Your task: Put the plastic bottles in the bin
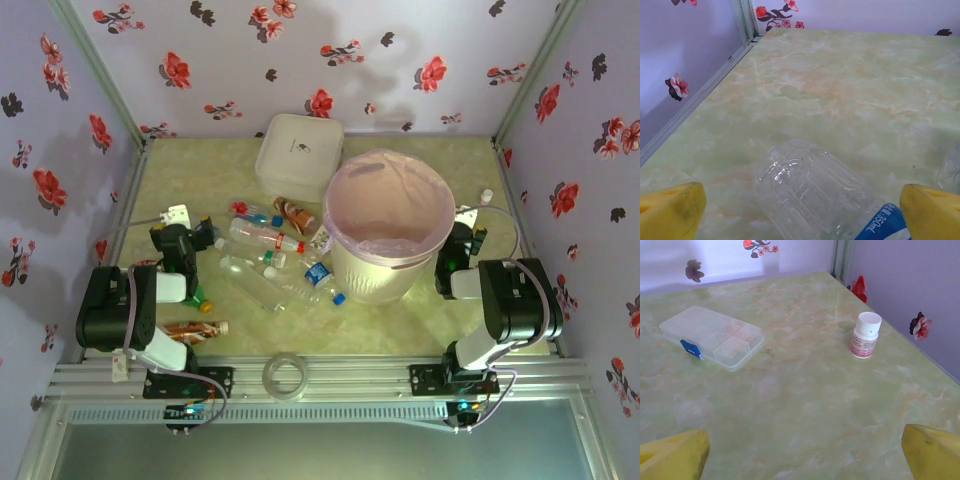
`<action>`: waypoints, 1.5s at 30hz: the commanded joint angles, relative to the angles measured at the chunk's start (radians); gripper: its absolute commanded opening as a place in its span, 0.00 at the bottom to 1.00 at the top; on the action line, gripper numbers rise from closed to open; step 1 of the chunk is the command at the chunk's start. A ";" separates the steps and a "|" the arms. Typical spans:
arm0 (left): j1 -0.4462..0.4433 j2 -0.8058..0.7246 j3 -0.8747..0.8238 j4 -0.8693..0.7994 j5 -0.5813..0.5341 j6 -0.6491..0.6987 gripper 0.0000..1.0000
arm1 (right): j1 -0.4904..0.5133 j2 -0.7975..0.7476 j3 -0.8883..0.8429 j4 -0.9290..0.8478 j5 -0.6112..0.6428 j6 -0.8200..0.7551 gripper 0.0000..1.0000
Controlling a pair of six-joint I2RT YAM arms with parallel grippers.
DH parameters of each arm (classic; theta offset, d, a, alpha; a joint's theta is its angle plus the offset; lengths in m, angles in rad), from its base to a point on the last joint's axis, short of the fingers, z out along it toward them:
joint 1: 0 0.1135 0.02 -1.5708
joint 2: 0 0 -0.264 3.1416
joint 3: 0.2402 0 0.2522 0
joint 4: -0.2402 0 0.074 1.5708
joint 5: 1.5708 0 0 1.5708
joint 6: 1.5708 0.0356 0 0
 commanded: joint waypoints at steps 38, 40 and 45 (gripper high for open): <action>-0.004 -0.002 0.017 -0.015 -0.013 -0.003 0.99 | -0.022 -0.018 0.012 -0.040 -0.008 0.038 0.99; -0.003 -0.062 0.051 -0.125 -0.020 -0.006 0.99 | -0.030 -0.043 0.026 -0.097 -0.019 0.052 0.99; 0.007 -0.317 0.191 -0.588 -0.054 -0.149 1.00 | -0.031 -0.045 0.025 -0.084 -0.025 0.037 0.99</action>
